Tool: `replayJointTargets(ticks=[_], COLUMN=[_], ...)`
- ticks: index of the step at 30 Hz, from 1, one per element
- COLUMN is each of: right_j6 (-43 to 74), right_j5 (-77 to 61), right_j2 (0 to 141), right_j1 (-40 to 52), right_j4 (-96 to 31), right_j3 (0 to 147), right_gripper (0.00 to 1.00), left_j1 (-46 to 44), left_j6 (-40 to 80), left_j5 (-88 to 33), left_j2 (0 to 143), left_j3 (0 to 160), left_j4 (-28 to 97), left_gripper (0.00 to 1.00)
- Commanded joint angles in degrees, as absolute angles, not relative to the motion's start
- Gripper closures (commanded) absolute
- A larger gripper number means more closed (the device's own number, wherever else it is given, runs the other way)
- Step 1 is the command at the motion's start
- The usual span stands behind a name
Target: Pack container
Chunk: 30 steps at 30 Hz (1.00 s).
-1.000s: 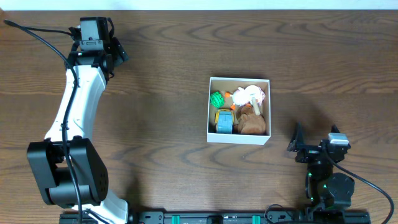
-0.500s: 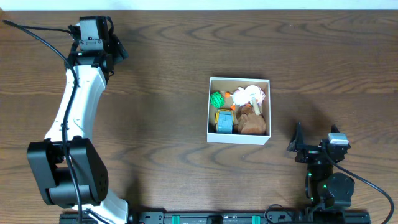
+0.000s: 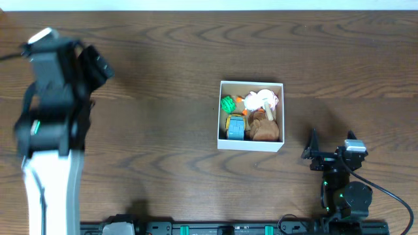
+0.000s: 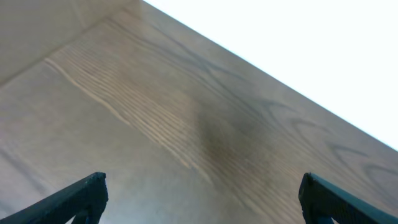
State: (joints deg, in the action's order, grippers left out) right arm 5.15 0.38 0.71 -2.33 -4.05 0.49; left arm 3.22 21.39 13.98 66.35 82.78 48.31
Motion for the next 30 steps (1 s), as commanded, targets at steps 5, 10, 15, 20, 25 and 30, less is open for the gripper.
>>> replayJointTargets(ticks=[5,10,15,20,25,30], right_j6=[4.2,4.2,4.2,4.2,4.2,4.2], right_j5=[0.0,0.0,0.0,0.0,0.0,0.0], right_j2=[0.3,0.3,0.3,0.3,0.3,0.3], right_j1=[-1.8,-1.8,-1.8,-1.8,-1.8,-1.8], right_j4=[-4.2,-4.2,-4.2,-4.2,-4.2,-4.2], right_j3=[0.3,0.3,0.3,0.3,0.3,0.3], right_gripper=[0.01,0.01,0.01,0.01,0.01,0.01], left_j1=[3.5,3.5,3.5,3.6,3.6,3.6], left_j6=[21.5,21.5,21.5,21.5,21.5,21.6], left_j5=[14.7,14.7,15.0,15.8,15.8,15.7], left_j2=[53.3,44.6,33.7,25.0,18.0,13.1], left_j3=[81.7,74.5,60.0,47.9,37.1,26.8], left_j4=[57.1,57.3,48.5,37.6,25.1,14.5], left_gripper=[0.02,0.02,0.02,0.02,0.02,0.02])
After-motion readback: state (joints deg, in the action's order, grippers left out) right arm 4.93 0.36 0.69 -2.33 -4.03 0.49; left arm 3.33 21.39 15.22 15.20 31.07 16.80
